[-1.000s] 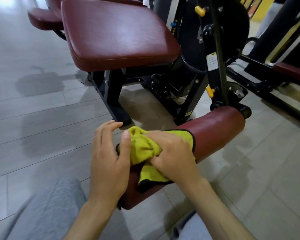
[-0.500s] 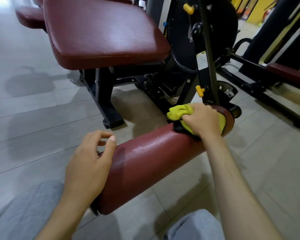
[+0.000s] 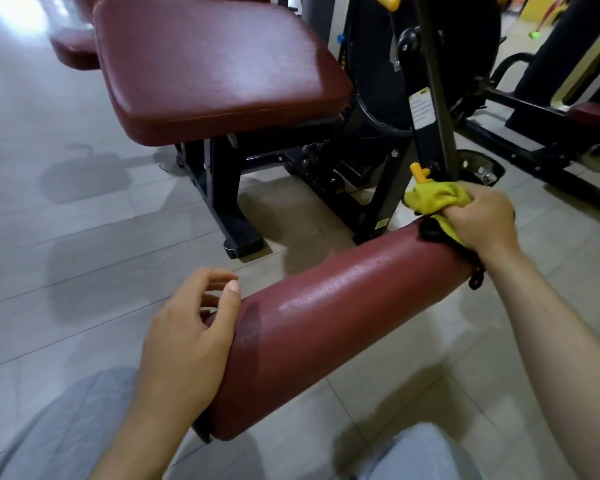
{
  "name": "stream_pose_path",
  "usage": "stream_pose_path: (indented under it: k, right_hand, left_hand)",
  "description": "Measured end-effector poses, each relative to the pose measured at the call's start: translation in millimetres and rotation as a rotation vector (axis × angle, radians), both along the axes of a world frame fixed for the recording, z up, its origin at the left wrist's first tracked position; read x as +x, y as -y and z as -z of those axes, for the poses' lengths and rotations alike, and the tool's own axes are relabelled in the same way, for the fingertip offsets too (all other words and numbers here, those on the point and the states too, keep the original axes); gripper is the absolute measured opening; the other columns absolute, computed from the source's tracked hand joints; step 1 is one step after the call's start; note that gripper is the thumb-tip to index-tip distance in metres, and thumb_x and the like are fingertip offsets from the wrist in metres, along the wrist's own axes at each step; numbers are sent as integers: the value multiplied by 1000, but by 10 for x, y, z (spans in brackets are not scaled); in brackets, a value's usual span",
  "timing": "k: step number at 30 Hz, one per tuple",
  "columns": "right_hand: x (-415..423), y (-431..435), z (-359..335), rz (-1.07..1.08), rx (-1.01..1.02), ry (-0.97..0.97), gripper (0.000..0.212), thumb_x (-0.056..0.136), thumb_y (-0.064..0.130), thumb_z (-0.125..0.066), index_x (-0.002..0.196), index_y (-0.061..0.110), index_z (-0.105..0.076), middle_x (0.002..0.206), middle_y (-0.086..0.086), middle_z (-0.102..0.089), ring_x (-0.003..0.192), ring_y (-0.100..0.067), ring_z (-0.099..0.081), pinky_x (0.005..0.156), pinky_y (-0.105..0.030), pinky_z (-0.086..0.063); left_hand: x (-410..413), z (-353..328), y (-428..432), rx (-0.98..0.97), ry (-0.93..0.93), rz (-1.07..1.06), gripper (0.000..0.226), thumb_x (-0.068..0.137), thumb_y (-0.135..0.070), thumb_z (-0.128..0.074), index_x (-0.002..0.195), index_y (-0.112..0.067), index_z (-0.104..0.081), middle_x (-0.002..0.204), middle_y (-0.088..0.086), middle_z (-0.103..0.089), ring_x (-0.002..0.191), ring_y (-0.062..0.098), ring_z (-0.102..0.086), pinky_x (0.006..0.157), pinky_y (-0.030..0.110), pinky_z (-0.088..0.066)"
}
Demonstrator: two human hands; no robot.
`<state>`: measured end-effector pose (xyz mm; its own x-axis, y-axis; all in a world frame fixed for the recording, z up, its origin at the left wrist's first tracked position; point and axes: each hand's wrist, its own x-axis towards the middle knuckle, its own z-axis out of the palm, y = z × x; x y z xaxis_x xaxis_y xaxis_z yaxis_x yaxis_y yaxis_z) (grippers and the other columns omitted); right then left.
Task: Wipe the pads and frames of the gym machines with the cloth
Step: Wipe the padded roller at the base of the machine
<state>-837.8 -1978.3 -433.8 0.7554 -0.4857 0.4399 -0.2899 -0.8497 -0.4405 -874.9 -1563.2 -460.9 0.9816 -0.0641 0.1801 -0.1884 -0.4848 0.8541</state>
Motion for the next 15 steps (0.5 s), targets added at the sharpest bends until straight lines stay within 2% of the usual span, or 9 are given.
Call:
stream_pose_path:
  k: [3,7,11,15]
  right_hand:
    - [57,48,4,61,39,-24,32,77,45,-52,88,20,-70,75,-2,-68,80,-33,-63,73,-43,-53]
    - [34,-149,29,55,-39,-129,30,74,48,-47,73,20,-58,66,-2,-61,74,-37,-61,67,-40,-48]
    - [-153,-680,32,-50,-127,-131,36,78,52,-46,78,21,-64,65,1,-59,74,-34,-61,61,-36,-37]
    - [-336,-1486,51,-212,-145,-138,34,72,50,-49,87,24,-65,81,0,-67,80,-30,-64,65,-41,-47]
  left_hand:
    - [2,-17,13,14,-4,-14,15,98,-43,-53,100,-38,-67,90,-20,-69,85,-1,-65,75,35,-55]
    - [-6,-35,26,41,-3,-29,14,98,-43,-54,98,-37,-66,89,-21,-68,85,-1,-65,78,39,-57]
    - [-5,-49,50,48,-10,-38,13,98,-46,-54,107,-41,-63,88,-26,-67,84,-7,-63,74,35,-55]
    - [-37,-61,68,97,-4,-28,20,98,-50,-51,116,-42,-58,96,-26,-64,89,-5,-63,76,35,-52]
